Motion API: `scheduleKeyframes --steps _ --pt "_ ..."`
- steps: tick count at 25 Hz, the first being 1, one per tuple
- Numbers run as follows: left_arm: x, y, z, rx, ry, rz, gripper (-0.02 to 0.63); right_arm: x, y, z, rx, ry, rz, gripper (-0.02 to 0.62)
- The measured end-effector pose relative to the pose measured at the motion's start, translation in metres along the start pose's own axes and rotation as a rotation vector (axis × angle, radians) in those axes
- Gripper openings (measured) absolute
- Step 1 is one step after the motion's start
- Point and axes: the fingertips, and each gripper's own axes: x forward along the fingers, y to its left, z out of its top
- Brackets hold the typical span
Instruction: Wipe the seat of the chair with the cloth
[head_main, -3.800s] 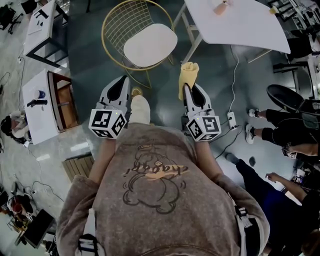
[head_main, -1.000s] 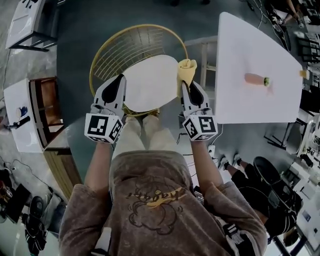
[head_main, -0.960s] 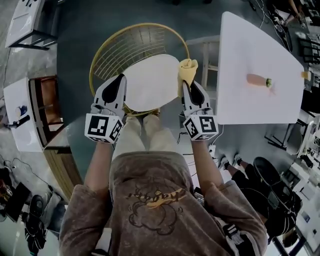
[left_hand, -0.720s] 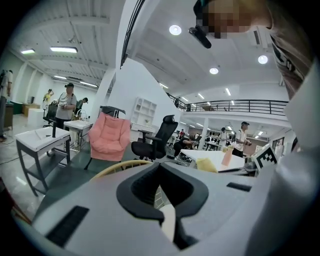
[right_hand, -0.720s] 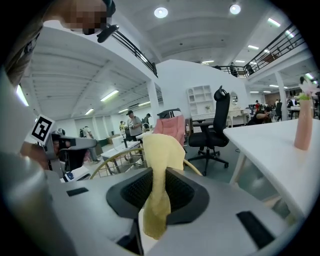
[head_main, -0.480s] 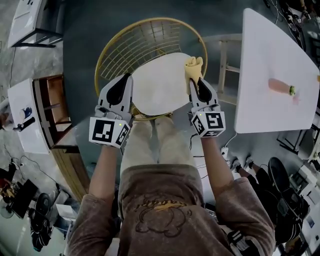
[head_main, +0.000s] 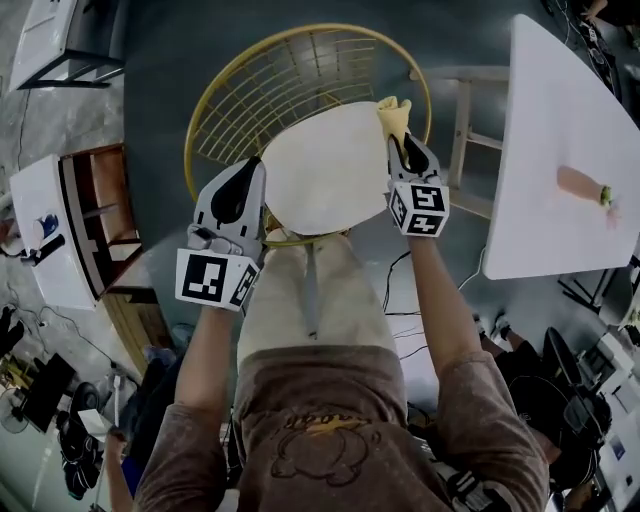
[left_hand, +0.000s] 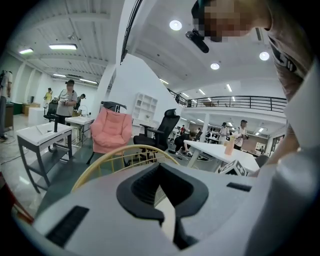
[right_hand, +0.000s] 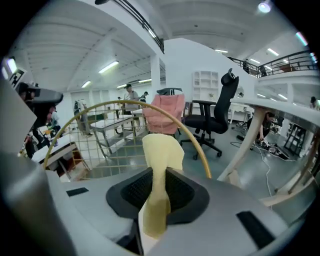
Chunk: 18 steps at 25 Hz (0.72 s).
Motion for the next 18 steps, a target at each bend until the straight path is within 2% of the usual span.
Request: scheduleKeyframes --steps 8,18 --pt "0.004 0.01 -0.019 -0.014 0.022 0.006 0.009 0.053 -0.026 -0.043 -0.04 0.151 -0.044 0.094" --pt "0.006 0.023 -0.027 -0.01 0.059 0.005 0.009 0.084 -0.03 -0.068 -0.038 0.245 -0.06 0.094"
